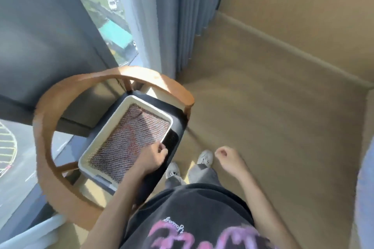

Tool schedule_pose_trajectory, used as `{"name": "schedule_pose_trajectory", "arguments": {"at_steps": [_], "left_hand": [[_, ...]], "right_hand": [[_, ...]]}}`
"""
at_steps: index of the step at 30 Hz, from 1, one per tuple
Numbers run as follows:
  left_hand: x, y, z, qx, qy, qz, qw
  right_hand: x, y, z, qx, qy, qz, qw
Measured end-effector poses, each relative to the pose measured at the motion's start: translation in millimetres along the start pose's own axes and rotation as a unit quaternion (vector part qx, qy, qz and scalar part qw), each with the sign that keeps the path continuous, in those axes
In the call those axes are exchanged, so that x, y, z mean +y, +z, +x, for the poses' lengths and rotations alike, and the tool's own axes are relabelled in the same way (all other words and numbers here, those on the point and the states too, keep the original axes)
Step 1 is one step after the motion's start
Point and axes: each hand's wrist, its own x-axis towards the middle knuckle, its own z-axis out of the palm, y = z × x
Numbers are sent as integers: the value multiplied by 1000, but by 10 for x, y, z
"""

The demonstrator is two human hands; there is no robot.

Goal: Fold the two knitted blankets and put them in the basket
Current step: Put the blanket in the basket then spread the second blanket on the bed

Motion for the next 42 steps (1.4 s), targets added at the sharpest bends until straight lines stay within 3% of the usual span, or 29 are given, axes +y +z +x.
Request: {"name": "schedule_pose_trajectory", "arguments": {"at_steps": [9,15,29,33,36,42], "left_hand": [[705,548,-73,-90,113,159,977],[1141,1340,-415,-172,188,258,932],[1975,3807,-1956,-303,302,409,806],[2193,4368,-2223,-321,322,460,762],[2405,4838,-2406,-346,321,479,740],[2957,6049,-2786,-387,350,507,686]], "right_hand": [[1081,-159,-750,84,116,127,981],[2023,-13,-1496,132,181,227,948],[4239,432,-3406,271,314,421,807],[4591,617,-3740,273,346,464,769],[4893,677,-3939,287,373,509,720],[5753,460,-4295,328,401,551,654]]}}
